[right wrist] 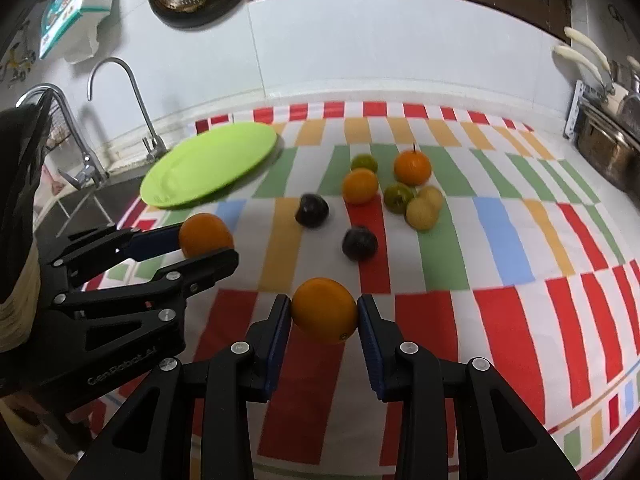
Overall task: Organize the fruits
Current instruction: 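Carry both held oranges onto the green plate and open both tools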
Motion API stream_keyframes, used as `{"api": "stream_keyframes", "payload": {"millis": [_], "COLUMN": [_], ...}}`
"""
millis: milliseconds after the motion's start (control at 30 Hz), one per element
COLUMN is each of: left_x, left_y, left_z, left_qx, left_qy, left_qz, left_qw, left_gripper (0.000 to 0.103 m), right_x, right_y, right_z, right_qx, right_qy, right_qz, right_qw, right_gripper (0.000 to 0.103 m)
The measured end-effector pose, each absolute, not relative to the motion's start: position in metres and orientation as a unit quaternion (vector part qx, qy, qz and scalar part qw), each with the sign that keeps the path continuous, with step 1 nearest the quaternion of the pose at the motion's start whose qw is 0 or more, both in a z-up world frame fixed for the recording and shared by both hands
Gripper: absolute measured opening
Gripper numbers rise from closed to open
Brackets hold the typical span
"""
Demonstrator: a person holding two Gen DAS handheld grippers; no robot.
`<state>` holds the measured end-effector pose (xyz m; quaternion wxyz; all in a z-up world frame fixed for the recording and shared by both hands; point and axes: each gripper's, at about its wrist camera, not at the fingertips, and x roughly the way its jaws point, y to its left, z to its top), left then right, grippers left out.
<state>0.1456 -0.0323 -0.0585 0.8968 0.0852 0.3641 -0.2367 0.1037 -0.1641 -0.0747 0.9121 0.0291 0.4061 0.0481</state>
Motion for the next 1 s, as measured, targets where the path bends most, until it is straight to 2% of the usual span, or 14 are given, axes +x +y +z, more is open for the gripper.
{"api": "stream_keyframes", "payload": {"millis": [667, 1000], "left_x": [0.158, 0.180], "left_y": [0.026, 0.052], "left_z": [-0.009, 0.002], "left_qx": [0.060, 0.059], "left_qy": [0.303, 0.283], "left_qz": [-0.146, -0.113], "left_qw": [0.940, 0.951], "left_gripper": [0.041, 0.041], "right_x": [0.140, 0.176], "right_y": [-0.123, -0.094], "right_z": [-0.019, -0.009], "right_qx": [0.007, -0.002], "right_qy": [0.325, 0.312], "right_qz": [0.110, 0.142], "right_qw": [0.939, 0.939], "right_gripper": [0.035, 0.035]}}
